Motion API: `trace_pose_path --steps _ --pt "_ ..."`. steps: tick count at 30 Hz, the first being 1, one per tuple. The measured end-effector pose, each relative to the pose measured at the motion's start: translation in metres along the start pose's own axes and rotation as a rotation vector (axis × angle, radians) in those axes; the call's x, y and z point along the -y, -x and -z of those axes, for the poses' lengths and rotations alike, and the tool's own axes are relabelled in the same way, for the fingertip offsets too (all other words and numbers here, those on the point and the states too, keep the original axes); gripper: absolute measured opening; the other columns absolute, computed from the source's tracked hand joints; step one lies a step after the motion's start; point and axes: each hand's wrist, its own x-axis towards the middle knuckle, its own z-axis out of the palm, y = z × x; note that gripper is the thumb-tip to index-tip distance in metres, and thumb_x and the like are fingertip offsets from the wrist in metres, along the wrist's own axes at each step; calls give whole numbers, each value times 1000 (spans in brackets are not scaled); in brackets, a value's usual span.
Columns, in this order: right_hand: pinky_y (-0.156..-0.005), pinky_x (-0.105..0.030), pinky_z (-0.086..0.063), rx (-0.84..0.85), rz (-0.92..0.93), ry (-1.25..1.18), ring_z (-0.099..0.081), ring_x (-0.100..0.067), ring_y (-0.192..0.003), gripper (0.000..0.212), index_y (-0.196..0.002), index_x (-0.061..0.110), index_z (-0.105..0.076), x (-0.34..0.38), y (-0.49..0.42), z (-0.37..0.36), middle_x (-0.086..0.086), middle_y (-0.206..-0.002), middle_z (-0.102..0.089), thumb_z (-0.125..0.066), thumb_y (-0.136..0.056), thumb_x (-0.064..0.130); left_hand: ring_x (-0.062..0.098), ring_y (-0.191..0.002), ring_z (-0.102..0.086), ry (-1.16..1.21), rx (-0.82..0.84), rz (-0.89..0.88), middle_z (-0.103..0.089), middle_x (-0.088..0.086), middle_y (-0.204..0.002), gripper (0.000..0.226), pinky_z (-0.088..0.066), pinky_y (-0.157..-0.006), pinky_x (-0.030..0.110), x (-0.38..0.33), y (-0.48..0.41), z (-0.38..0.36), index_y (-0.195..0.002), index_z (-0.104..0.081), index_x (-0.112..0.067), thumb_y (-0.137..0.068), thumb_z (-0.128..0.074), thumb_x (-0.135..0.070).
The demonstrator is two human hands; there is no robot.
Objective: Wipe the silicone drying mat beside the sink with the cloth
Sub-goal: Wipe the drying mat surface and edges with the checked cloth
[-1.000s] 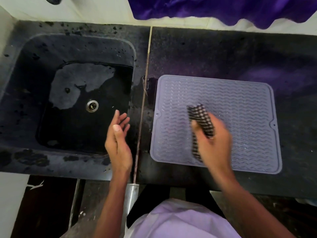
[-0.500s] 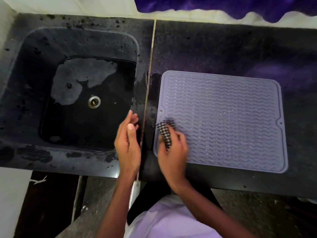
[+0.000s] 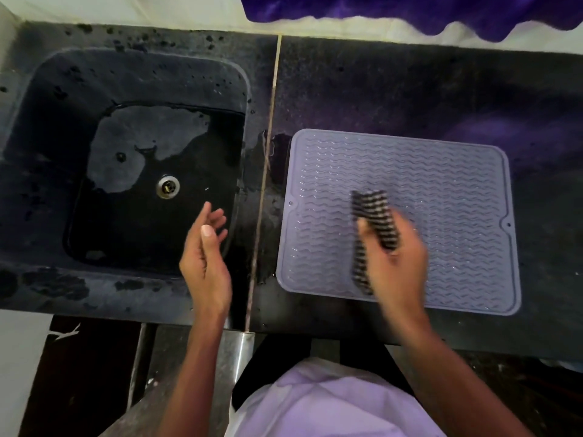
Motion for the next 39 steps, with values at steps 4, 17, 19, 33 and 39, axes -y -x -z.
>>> trace_pose_path --steps 4,17,19,33,39 --pt "-81 -18 -35 -181 -20 347 -58 -23 -98 35 -123 10 -64 -53 -19 52 -13 -110 -66 -64 -91 24 24 -120 -63 -62 117 -30 -66 6 -127 43 -50 -102 54 6 11 -22 -141 -56 -15 -105 -45 -35" --pt "-88 -19 -39 67 75 109 -57 -14 -94 39 -121 16 -67 -6 40 -111 -4 -105 -65 -69 -82 19 29 -118 -64 -79 40 -52 -65 14 -127 40 -52 -99 55 9 14 -2 -138 -57 -10 -105 -45 -28" --pt "-90 -24 -45 216 77 -1 -62 -19 -94 35 -117 17 -69 14 38 -129 -6 -102 -70 -69 -83 20 34 -119 -62 -72 9 -64 -63 17 -129 41 -51 -101 57 9 14 4 -139 -55 -6 -106 -44 -27" --pt "-70 -13 -42 -116 20 148 -60 -12 -86 28 -116 20 -66 -28 -13 52 6 -98 -62 -66 -90 29 32 -115 -64 -52 53 -68 -64 17 -127 33 -56 -96 41 -4 30 -22 -135 -57 -4 -108 -44 -19" --pt "-84 -24 -40 -313 -103 407 -60 -29 -102 34 -122 10 -64 -84 -39 110 -12 -108 -66 -66 -89 19 28 -112 -66 -30 94 -20 -66 15 -122 34 -56 -95 43 -5 42 -45 -133 -59 -6 -105 -47 -22"
